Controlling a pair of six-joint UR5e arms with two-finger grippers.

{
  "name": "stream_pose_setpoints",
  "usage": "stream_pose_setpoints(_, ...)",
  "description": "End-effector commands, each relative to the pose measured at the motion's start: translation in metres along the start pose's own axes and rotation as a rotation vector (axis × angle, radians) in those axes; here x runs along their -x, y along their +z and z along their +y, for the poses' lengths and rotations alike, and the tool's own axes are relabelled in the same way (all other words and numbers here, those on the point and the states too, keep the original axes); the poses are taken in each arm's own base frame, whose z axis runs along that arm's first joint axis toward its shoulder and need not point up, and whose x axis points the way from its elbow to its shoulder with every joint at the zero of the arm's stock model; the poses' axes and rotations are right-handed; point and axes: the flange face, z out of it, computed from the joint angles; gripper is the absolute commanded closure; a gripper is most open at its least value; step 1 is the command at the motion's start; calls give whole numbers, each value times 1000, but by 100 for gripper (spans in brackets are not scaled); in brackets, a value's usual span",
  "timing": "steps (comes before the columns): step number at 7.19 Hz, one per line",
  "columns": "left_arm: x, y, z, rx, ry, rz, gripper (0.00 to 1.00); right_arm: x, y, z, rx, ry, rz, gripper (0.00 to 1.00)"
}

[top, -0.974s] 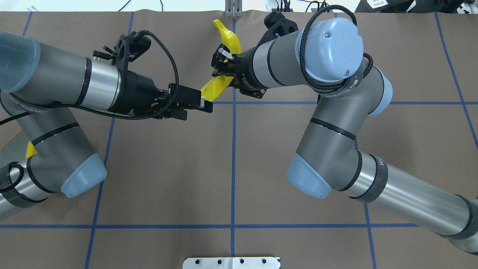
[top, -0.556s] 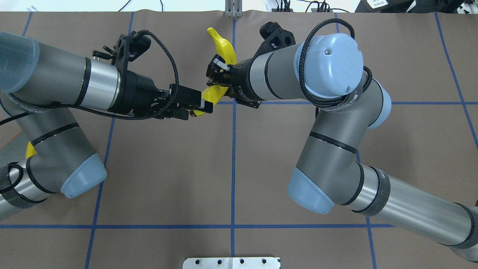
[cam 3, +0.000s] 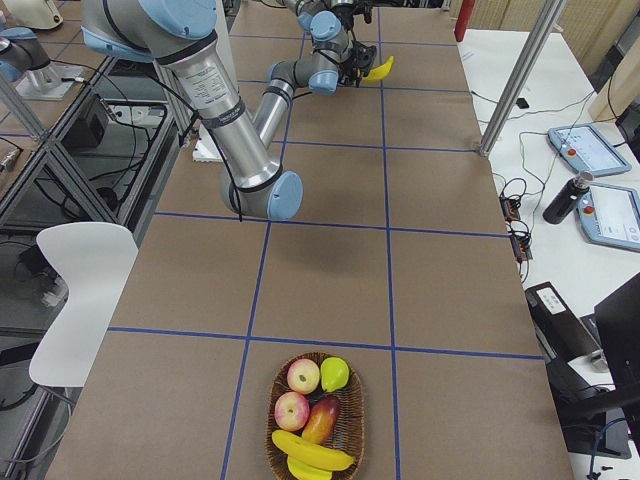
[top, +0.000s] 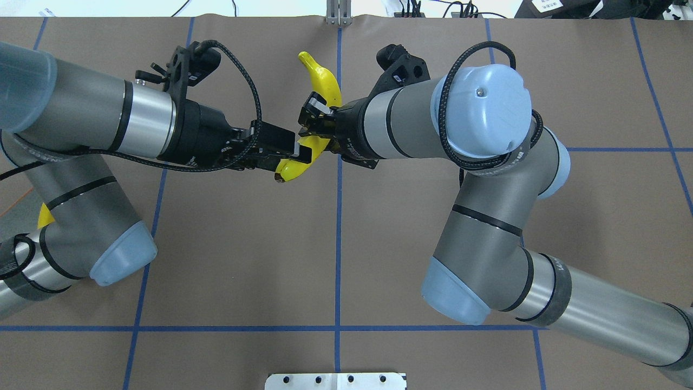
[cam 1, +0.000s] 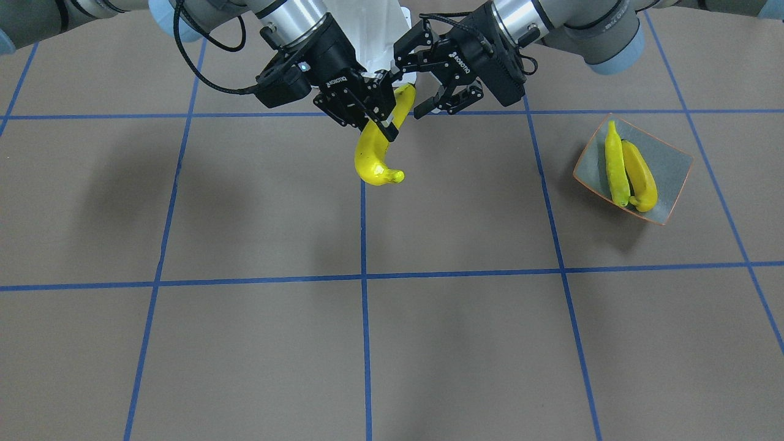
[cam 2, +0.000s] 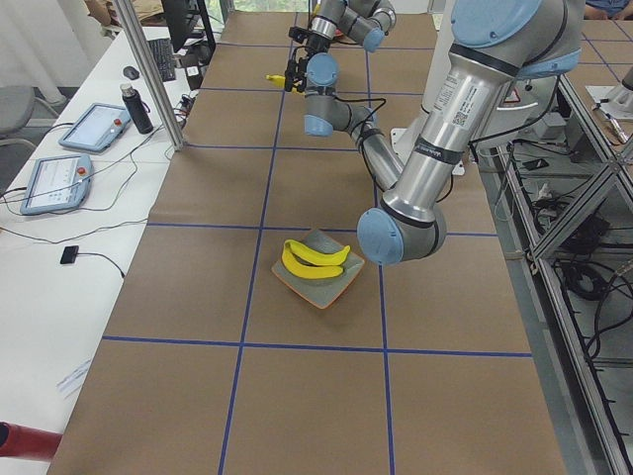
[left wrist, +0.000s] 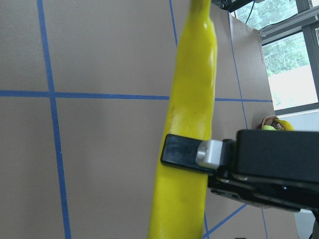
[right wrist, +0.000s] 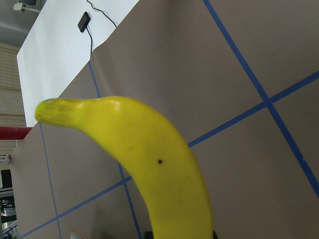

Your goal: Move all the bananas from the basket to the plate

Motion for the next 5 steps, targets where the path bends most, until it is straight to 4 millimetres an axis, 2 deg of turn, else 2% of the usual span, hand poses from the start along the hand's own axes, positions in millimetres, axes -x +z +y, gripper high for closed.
stream_pose_setpoints(1, -1, 1, 0, 1, 2, 1, 29, 3, -7, 7, 11, -5, -17, 100)
stream_pose_setpoints(3, -1, 0, -1, 0, 4, 1, 32, 4, -10, 8, 14, -6, -22, 100)
stream_pose_setpoints(5, -2, -1, 0, -2, 18, 12, 100, 0, -9, 7, 14, -13, -16, 100)
